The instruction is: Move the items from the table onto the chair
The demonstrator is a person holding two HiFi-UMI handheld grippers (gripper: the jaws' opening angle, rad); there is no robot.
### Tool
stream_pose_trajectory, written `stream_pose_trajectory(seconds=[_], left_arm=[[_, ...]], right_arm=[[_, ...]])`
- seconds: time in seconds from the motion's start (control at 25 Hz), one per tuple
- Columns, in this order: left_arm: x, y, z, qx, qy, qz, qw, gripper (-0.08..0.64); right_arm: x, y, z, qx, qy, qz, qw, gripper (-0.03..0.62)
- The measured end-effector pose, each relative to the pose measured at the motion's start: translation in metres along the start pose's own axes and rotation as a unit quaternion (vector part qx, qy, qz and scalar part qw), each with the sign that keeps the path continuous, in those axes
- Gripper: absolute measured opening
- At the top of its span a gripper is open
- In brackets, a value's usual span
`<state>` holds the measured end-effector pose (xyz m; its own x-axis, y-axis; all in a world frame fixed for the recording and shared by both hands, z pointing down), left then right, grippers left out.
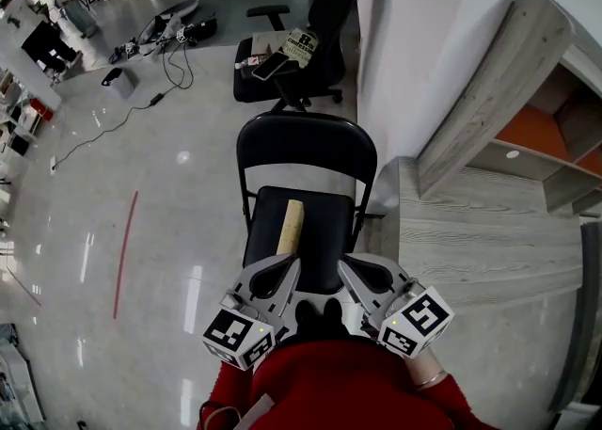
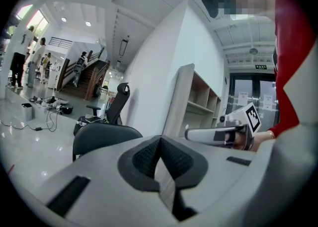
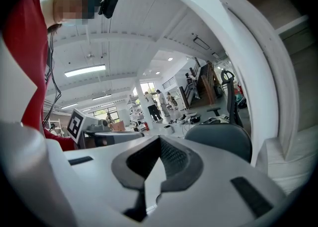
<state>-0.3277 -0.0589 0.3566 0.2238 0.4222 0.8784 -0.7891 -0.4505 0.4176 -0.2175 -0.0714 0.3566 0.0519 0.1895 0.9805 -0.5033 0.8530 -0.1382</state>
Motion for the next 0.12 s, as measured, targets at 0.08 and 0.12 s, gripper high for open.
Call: stream_pose_trajectory(seconds=[0.08,0.12], left_arm=[[-0.0005,0.002,-0.0019,-0.004,-0.002,-0.001,1.0,0.008],[-0.0007,0.0029,-0.0027,-0.006,-0.004,-0.002,1.0,0.008]], right_arm=[[-0.0008,-0.0022,-0.0004,0.003,-0.001,-0.001,1.0,0.012],[-0.0011,-0.0034,-0.0006,0.005,-0.001,-0.002,1.0,0.012]])
Point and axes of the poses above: the fingertips, and each gripper's own axes: z forward along the fingers, y to its left, x out of its underside, the point moved 3 cm from there along -z, backward along the fingers, and after that the axes turned 12 degrees about -z, right-handed, at the moved point
